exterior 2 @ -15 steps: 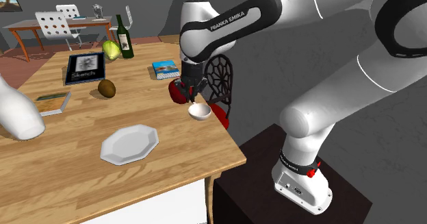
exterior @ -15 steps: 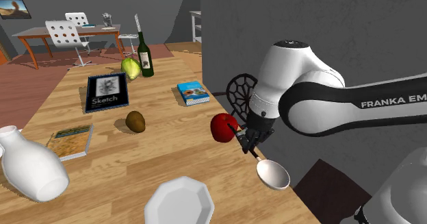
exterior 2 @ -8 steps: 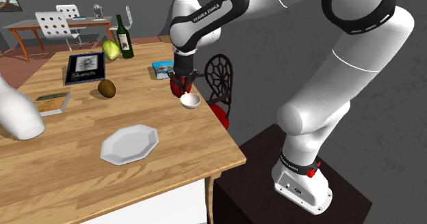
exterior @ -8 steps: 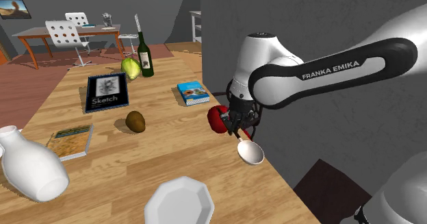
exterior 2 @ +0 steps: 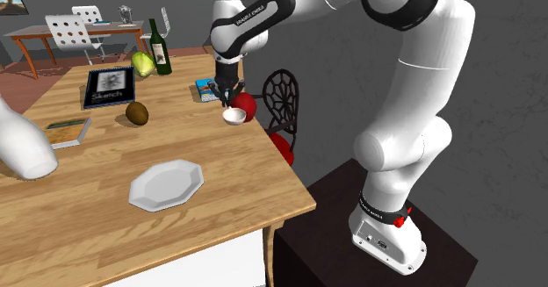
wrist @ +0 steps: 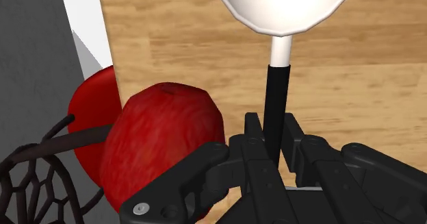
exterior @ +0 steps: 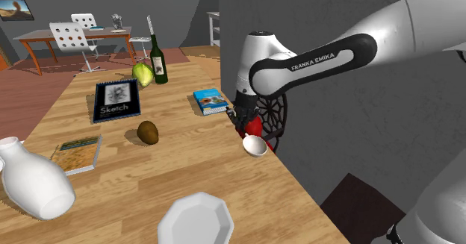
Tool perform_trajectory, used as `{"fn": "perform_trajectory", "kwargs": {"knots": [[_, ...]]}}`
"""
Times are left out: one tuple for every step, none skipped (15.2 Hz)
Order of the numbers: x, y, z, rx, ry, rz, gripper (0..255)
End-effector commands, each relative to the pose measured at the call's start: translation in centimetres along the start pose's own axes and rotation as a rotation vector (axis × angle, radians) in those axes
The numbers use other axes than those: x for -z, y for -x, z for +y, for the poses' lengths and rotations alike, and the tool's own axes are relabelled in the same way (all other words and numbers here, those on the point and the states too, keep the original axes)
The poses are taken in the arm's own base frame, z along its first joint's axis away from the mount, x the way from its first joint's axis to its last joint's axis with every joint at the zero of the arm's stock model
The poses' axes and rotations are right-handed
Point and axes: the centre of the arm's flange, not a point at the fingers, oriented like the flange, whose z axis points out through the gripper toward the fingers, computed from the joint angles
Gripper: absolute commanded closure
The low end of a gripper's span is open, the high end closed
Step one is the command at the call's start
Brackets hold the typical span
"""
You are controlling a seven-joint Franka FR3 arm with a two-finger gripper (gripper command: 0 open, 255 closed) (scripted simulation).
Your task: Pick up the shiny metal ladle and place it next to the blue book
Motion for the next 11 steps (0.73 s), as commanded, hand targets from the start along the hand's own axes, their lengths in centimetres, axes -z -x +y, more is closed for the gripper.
{"fn": "perform_trajectory", "kwargs": {"knots": [[0.0,-3.0,-0.2,-0.001,0.001,0.001,255],[-0.2,-4.3,-0.2,-0.001,0.001,0.001,255],[-0.3,-5.6,-0.3,-0.001,0.001,0.001,255],[-0.5,-6.9,-0.4,-0.001,0.001,0.001,255],[-0.6,-8.2,-0.5,-0.001,0.001,0.001,255],[-0.8,-9.5,-0.5,-0.001,0.001,0.001,255],[-0.9,-10.8,-0.6,-0.001,0.001,0.001,255],[-1.1,-12.2,-0.7,-0.001,0.001,0.001,255],[-1.2,-13.5,-0.8,-0.001,0.001,0.001,255],[-1.4,-14.8,-0.8,-0.001,0.001,0.001,255],[-1.5,-16.1,-0.9,-0.001,0.001,0.001,255]]}}
